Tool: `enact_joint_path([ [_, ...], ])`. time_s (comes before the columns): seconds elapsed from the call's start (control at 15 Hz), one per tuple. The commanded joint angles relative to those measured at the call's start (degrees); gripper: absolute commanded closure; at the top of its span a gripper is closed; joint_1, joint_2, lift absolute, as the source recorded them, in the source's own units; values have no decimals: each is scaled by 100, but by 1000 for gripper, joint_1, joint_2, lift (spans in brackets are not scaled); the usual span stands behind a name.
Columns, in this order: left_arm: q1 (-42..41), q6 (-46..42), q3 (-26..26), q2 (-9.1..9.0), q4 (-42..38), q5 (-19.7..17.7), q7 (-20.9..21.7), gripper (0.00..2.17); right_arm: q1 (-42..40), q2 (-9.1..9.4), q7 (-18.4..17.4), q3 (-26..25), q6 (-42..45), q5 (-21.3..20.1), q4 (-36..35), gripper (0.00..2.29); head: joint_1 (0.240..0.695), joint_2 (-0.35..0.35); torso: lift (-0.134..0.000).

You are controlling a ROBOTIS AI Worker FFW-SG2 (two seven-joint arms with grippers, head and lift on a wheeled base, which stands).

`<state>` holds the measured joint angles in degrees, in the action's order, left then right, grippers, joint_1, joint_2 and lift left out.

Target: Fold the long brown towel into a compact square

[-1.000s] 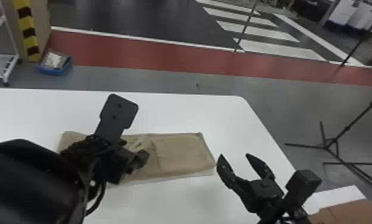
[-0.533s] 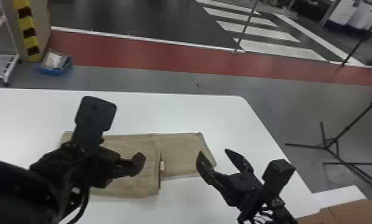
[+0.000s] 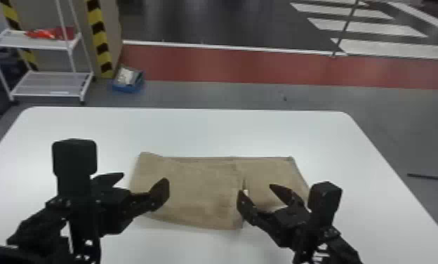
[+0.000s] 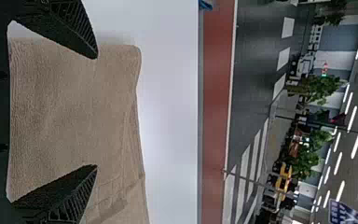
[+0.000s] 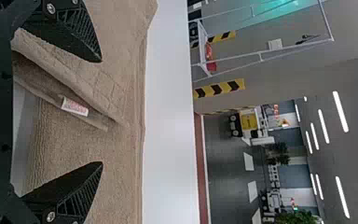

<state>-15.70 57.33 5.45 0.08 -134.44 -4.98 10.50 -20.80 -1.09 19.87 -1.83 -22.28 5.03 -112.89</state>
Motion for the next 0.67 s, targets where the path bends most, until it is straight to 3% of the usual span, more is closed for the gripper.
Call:
enact_joint_path([
  [0.0, -355, -464, -395, -23, -56, -337, 66, 36, 243, -14, -1, 210, -35, -134, 338, 110, 695, -75, -123],
  [0.2, -671, -974, -615, -23, -47, -583, 84, 36, 419, -40, -1, 324, -176, -196, 523, 113, 695, -11, -123],
  [0.6, -777, -1184, -668, -23, 15, -671, 93, 36, 700, -49, -1, 438, -317, -345, 839, 137, 695, 17, -123],
])
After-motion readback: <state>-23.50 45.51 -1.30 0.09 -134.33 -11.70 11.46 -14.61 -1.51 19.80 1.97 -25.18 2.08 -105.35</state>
